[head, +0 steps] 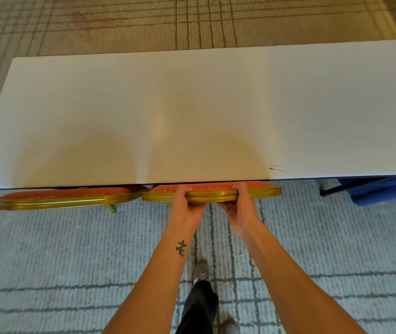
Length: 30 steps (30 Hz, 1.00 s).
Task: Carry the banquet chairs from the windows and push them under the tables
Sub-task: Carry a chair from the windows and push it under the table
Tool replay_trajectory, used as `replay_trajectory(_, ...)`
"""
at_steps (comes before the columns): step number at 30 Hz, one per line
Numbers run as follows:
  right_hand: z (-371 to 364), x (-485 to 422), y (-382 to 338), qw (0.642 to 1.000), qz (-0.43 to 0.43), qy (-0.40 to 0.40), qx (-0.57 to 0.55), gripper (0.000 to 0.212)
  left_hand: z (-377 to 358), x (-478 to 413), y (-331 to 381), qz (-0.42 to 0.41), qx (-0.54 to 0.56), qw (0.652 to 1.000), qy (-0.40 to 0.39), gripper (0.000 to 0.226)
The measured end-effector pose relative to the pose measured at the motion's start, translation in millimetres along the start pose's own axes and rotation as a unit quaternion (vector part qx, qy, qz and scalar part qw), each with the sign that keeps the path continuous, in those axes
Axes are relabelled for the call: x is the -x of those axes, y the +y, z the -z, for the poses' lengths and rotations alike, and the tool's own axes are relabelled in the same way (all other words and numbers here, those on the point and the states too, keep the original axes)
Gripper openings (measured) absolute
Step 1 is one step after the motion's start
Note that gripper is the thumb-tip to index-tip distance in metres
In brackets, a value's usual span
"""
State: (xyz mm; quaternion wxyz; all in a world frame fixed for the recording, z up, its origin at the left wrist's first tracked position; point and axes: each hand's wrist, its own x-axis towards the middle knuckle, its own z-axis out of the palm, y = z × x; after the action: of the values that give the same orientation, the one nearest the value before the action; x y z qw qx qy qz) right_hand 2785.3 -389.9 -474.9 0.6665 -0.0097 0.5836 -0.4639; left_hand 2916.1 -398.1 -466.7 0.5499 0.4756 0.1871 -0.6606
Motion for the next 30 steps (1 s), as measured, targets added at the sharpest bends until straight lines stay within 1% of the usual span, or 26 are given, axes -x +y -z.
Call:
replay_trajectory(2, 2, 0, -2, 1.000, -0.006, -0.002, 0.011, 0.013, 2, 0, -1, 0.003, -0.015, 1.000, -0.018, 0.018)
replay_trajectory(5, 3, 0, -2, 1.000, -0.010, 0.005, 0.022, 0.014, 4, 5, -1, -0.002, -0.037, 0.998, -0.051, 0.021)
replay_trajectory(8, 3, 1, 0, 1.000, 0.002, 0.011, 0.013, 0.012, 7, 4, -3, -0.008, -0.066, 0.996, -0.060, 0.025)
replay_trajectory(9, 3, 2, 0, 1.000, 0.007, 0.016, 0.012, 0.017, 8, 4, -3, -0.005, -0.075, 0.996, -0.056, 0.024)
replay_trajectory(12, 3, 4, -2, 1.000, 0.006, 0.014, 0.011, 0.039, 9, 5, -5, 0.007, -0.095, 0.995, -0.039, 0.025)
replay_trajectory(13, 3, 6, -3, 1.000, 0.000, 0.010, 0.013, 0.042, 10, 7, -6, 0.012, -0.098, 0.995, -0.029, 0.026)
replay_trajectory(17, 3, 16, -7, 1.000, -0.021, 0.005, 0.022, 0.045, 10, 20, -7, 0.033, -0.101, 0.994, -0.012, 0.036)
replay_trajectory(19, 5, 25, -6, 1.000, -0.014, 0.009, 0.014, 0.047, 9, 29, -9, 0.045, -0.096, 0.994, -0.012, 0.043)
replay_trajectory(22, 14, 49, -9, 1.000, 0.003, -0.001, 0.003, 0.048, 9, 50, -15, 0.056, -0.095, 0.994, -0.017, 0.046)
replay_trajectory(24, 23, 66, -14, 1.000, 0.013, -0.017, -0.007, 0.047, 8, 64, -18, 0.068, -0.096, 0.993, -0.033, 0.053)
replay_trajectory(26, 37, 88, -21, 0.999, 0.029, -0.026, -0.017, 0.044, 9, 80, -24, 0.082, -0.107, 0.989, -0.066, 0.058)
replay_trajectory(30, 77, 134, -36, 0.996, 0.053, -0.021, -0.072, 0.050, 9, 115, -42, 0.080, -0.146, 0.980, -0.107, 0.067)
